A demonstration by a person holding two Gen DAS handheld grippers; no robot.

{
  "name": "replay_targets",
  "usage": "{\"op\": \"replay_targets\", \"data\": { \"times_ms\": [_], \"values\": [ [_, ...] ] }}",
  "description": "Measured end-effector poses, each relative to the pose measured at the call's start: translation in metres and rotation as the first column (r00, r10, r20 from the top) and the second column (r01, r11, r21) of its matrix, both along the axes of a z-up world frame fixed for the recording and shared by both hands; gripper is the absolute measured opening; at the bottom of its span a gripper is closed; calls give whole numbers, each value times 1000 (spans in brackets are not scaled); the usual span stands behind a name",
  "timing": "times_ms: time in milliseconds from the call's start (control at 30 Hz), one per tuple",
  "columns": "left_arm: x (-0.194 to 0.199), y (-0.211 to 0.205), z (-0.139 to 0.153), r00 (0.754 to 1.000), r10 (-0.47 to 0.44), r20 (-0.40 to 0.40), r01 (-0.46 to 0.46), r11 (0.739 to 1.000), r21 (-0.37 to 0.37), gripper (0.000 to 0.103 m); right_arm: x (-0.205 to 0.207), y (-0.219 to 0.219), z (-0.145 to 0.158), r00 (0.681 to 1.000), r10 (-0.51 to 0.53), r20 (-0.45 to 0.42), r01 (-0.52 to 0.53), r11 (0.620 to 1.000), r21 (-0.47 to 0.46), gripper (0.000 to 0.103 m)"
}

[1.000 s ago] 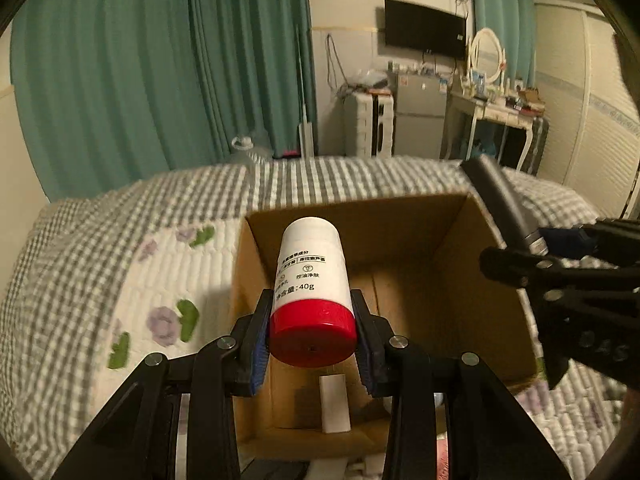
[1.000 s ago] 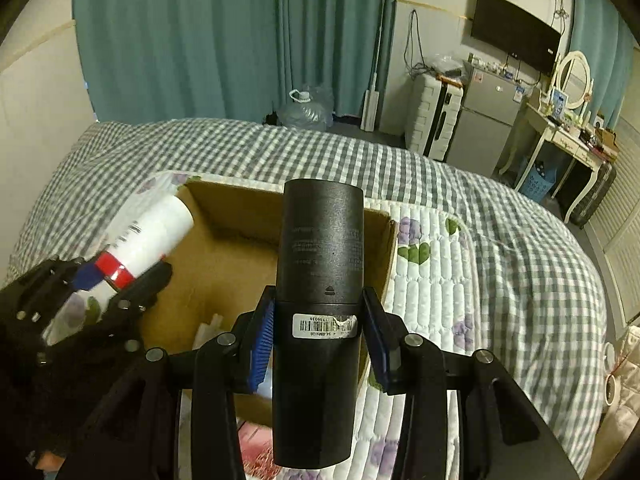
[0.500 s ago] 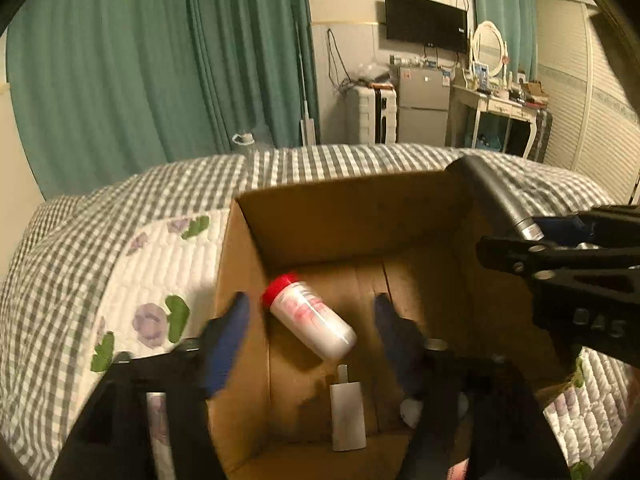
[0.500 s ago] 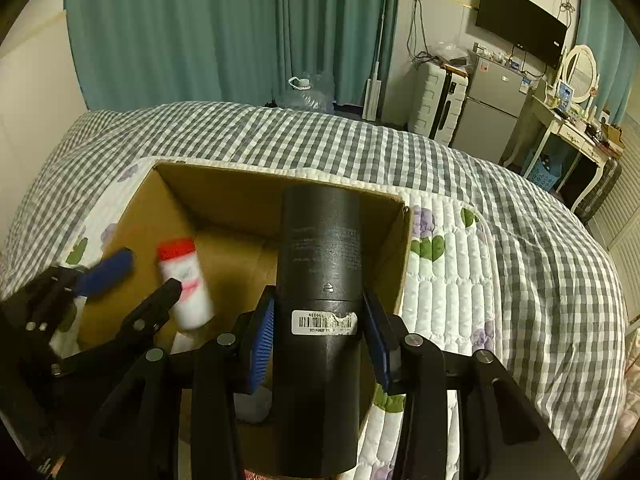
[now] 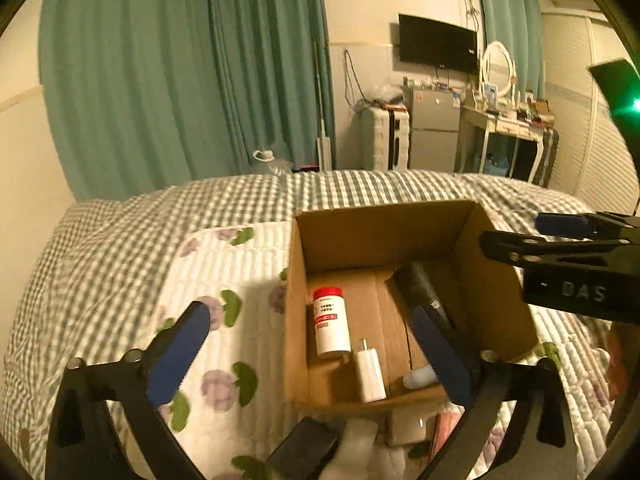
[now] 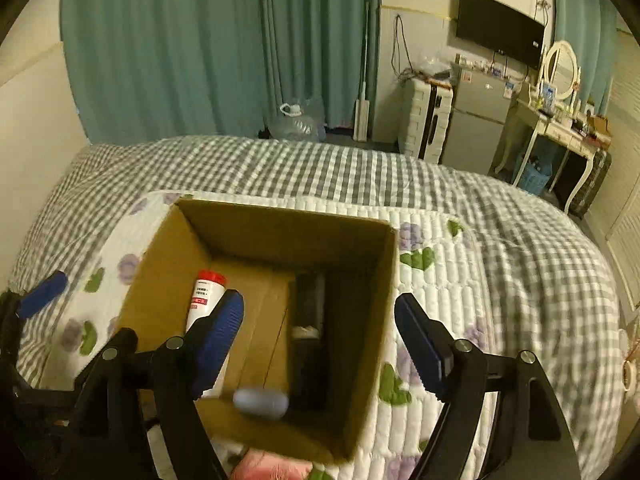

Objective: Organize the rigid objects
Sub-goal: 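Grasp the pink rose compact with the right tool while the left tool grasps the white plug adapter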

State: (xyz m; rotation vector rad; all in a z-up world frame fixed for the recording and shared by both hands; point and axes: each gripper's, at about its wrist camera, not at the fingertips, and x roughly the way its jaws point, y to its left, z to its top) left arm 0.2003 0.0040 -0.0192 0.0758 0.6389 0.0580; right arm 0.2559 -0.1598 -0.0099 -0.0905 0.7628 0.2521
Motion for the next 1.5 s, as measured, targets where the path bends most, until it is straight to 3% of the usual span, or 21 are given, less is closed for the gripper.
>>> {"op": "replay_targets", "data": {
  "times_ms": [233, 400, 567, 767, 1067, 1167, 1333, 1433, 1500],
  "values": [
    [-53, 16, 22, 1000, -6, 22, 7, 999, -52, 103, -74, 0, 29, 997, 29, 68, -26, 999, -48, 89],
    [-80, 23, 20, 999, -6, 40, 7, 999, -34, 103, -113, 8, 20, 996, 51, 66, -46, 996, -80, 95],
    [-85, 31, -15, 1000, 11, -16, -11, 999, -39, 103, -120, 16, -22, 999, 46, -20, -48, 995, -83, 95],
    [-78, 28, -76, 993, 22, -117, -27, 999, -39, 103, -108, 20, -97, 990, -11, -140, -8, 991, -133, 95],
    [-73, 22, -128, 977, -23, -213, 9, 998, -67, 83, -109, 42, -160, 974, 23, -227, -76, 970, -231, 95],
    [-75, 17, -131, 976, -54, -211, 37, 996, -83, 75, -106, 45, -166, 976, 6, -216, -64, 963, -260, 83],
    [-78, 8, -138, 962, -110, -249, 81, 989, -122, 58, -112, 37, -156, 986, -28, -166, -16, 966, -259, 50],
    [-80, 1, -138, 964, -106, -244, 90, 993, -78, 58, -116, 23, -142, 990, -59, -128, 30, 975, -218, 37],
    [-81, 1, -137, 962, -110, -249, 89, 992, -94, 57, -117, 16, -138, 990, -71, -122, 46, 979, -198, 36]
  ]
}}
